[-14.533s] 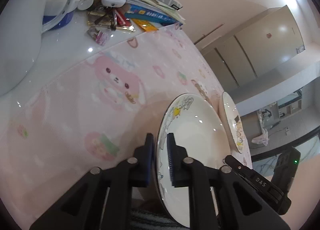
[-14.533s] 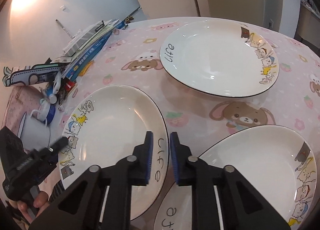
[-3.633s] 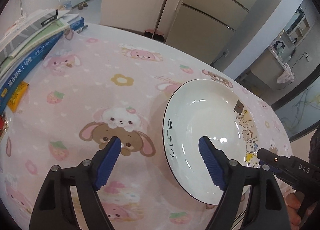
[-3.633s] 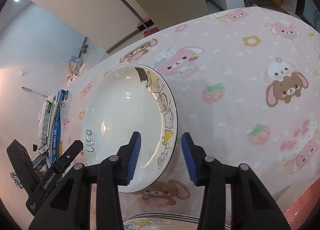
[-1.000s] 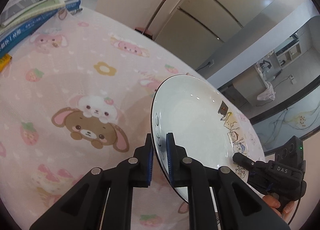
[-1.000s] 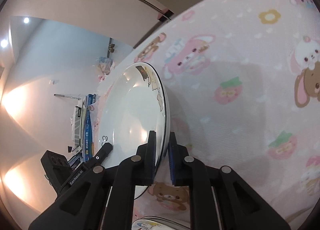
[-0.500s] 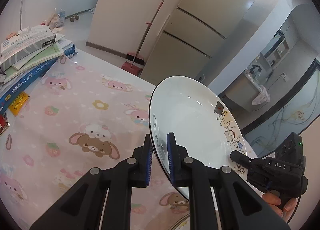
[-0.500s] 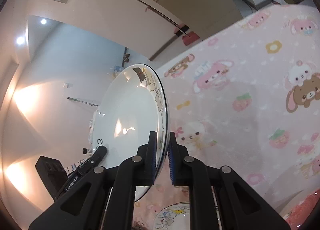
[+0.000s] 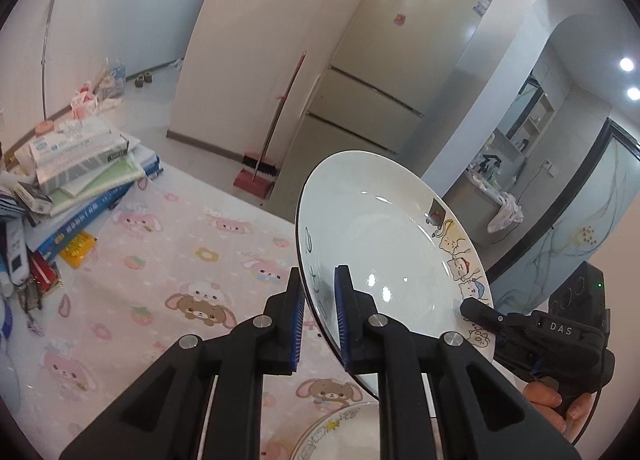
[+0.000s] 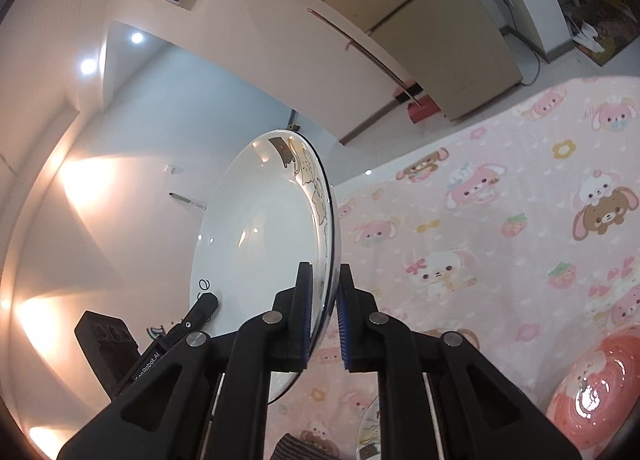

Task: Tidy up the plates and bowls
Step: 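Carry the held plate with both grippers over the stack of white plates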

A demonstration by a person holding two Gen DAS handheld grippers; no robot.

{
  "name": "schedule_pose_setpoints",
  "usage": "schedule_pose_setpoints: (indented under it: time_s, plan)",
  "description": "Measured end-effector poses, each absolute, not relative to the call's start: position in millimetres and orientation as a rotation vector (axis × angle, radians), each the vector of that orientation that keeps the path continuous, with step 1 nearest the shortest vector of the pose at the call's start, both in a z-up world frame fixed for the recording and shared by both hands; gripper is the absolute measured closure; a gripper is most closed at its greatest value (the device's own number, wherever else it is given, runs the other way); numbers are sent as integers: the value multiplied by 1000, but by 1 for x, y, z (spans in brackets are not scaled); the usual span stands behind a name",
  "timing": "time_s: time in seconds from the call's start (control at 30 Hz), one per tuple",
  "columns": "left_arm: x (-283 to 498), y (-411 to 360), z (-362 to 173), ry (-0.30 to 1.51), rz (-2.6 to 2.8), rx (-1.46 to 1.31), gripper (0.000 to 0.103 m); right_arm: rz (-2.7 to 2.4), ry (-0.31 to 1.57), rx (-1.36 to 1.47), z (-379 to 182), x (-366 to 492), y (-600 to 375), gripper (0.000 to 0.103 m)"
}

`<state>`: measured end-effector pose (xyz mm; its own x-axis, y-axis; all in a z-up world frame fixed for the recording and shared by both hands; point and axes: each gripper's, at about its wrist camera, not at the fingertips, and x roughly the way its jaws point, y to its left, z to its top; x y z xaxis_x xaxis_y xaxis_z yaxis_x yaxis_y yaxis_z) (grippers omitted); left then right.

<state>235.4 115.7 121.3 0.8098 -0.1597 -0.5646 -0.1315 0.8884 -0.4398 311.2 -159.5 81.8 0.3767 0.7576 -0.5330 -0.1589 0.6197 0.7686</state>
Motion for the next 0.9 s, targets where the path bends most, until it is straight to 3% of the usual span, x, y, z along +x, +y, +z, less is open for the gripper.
schedule_pose_setpoints:
  time_s: [0.4,0.9]
  plan:
    - [141,86,172,549,-40,-471,87,659,913,600,140,231,-177,92]
    - [67,48,138,580,-32,-429,87,661,915,545,126,159,-206,92]
